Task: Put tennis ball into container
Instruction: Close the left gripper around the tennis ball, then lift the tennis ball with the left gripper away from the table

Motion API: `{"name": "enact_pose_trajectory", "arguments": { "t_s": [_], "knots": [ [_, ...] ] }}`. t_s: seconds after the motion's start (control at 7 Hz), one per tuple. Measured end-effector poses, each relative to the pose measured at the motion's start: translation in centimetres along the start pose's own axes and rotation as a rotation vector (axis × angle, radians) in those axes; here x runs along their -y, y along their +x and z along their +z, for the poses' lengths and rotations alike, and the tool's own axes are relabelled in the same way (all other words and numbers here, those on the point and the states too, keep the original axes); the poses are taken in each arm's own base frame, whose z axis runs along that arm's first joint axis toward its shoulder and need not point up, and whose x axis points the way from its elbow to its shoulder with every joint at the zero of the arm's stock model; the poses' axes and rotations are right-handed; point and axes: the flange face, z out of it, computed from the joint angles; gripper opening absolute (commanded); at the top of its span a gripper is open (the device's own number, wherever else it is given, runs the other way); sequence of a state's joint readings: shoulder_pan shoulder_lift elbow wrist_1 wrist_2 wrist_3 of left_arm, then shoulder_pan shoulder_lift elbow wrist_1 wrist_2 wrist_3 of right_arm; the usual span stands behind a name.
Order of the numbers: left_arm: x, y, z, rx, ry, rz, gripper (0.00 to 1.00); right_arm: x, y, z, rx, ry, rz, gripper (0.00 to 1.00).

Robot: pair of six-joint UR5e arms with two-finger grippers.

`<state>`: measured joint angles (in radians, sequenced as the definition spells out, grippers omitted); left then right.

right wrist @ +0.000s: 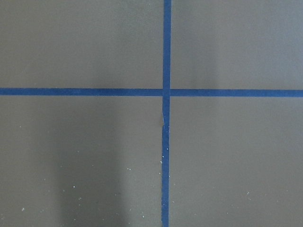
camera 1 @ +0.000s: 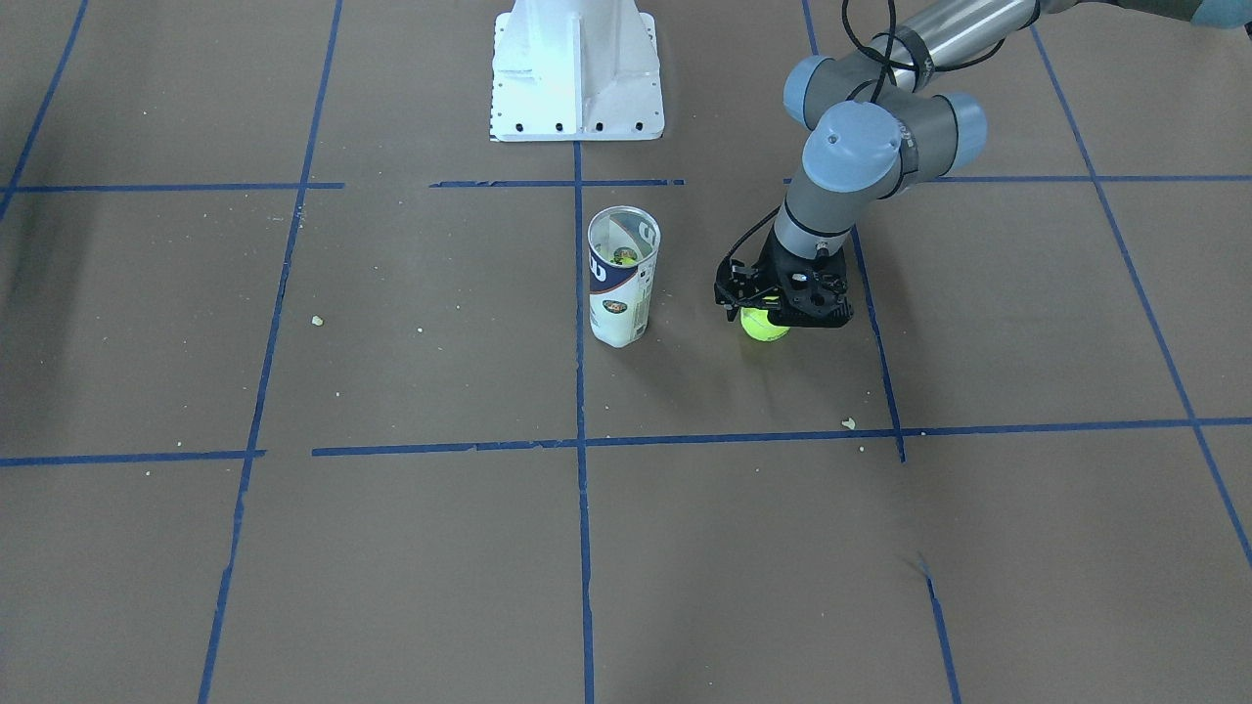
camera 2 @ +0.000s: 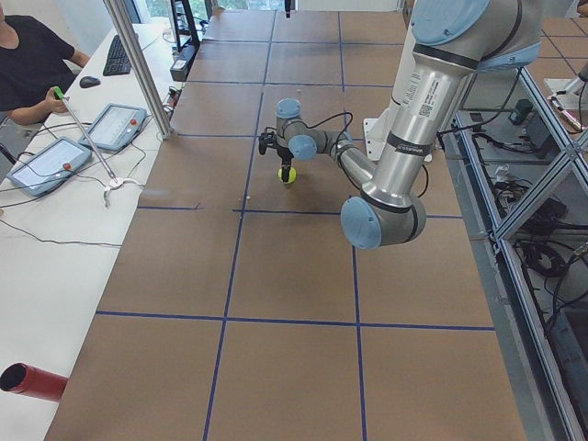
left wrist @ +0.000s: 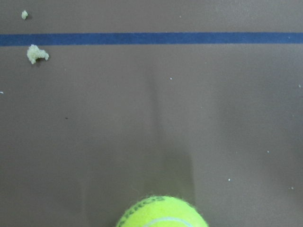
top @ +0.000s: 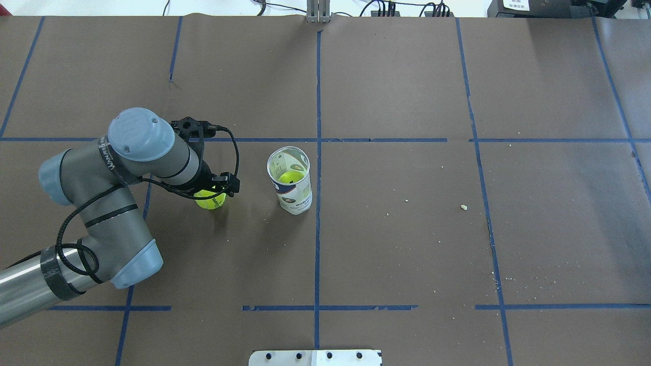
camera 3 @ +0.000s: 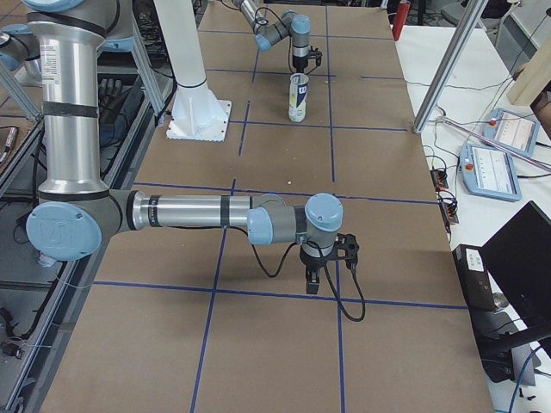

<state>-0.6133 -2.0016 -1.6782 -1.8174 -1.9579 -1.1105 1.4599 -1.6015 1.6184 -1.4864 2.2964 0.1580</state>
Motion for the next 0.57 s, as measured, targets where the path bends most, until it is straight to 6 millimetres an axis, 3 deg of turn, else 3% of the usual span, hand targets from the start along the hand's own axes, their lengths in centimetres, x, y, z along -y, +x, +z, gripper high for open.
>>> {"name": "enact_pose_trajectory", "arguments": {
  "t_s": [0.14, 0.29, 0.57],
  "knots": [
    [-0.02, -0.04, 0.03, 0.001, 0.000, 0.000, 0.33, 0.00, 0.01, 0.00, 0.000, 0.000, 0.000, 1.00],
    [-0.04, -0.04, -0.02, 0.002, 0.000, -0.001, 0.01, 0.00, 0.01, -0.01, 0.000, 0.000, 0.000, 1.00],
    [-0.04, -0.25, -0.76, -0.001, 0.006, 0.001, 0.00, 0.00, 0.02, -0.02, 0.000, 0.000, 0.000, 1.00]
  ]
}}
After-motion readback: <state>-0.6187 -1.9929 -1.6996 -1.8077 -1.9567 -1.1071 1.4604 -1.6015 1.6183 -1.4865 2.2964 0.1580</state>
